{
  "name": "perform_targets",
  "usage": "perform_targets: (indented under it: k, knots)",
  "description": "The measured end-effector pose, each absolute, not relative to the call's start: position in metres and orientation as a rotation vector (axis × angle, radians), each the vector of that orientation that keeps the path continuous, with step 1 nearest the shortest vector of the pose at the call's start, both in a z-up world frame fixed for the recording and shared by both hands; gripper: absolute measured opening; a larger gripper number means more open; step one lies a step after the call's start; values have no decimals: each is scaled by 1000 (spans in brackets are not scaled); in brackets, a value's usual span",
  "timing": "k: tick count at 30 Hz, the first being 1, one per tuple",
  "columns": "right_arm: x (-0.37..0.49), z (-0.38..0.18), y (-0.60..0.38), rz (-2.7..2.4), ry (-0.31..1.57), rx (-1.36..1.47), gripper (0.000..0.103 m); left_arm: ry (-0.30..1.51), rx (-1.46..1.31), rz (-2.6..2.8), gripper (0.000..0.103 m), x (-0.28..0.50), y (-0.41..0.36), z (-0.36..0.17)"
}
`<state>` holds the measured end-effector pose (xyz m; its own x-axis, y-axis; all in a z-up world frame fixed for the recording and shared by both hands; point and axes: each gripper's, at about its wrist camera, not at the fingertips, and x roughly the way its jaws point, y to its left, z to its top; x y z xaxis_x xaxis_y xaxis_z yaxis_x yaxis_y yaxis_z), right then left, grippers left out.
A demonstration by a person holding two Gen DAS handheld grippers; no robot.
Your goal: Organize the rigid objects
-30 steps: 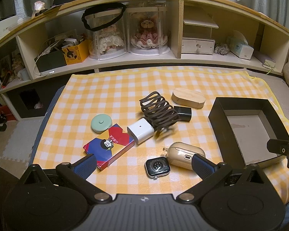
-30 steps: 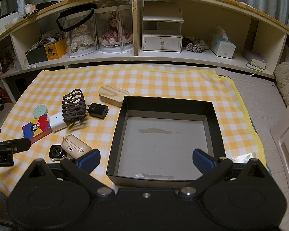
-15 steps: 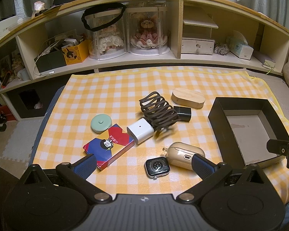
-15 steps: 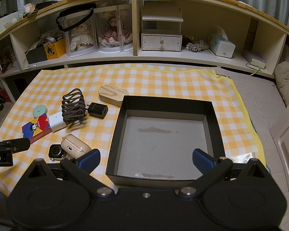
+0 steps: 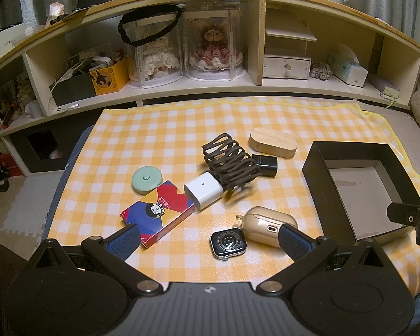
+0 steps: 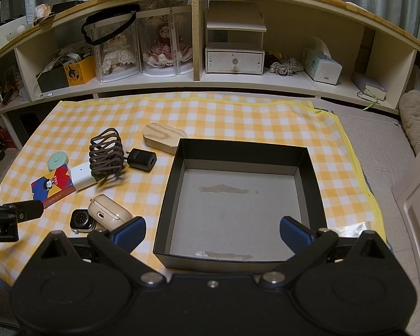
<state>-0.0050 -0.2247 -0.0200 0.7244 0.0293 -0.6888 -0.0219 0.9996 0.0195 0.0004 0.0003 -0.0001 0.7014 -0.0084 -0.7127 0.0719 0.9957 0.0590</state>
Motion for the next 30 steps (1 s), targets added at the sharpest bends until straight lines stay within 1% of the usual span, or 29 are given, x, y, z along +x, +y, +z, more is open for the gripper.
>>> perform_targets:
  k: [30]
  knots:
    - [-5, -19, -225, 26, 761, 7, 103, 792, 83, -46, 103, -1, -6, -3]
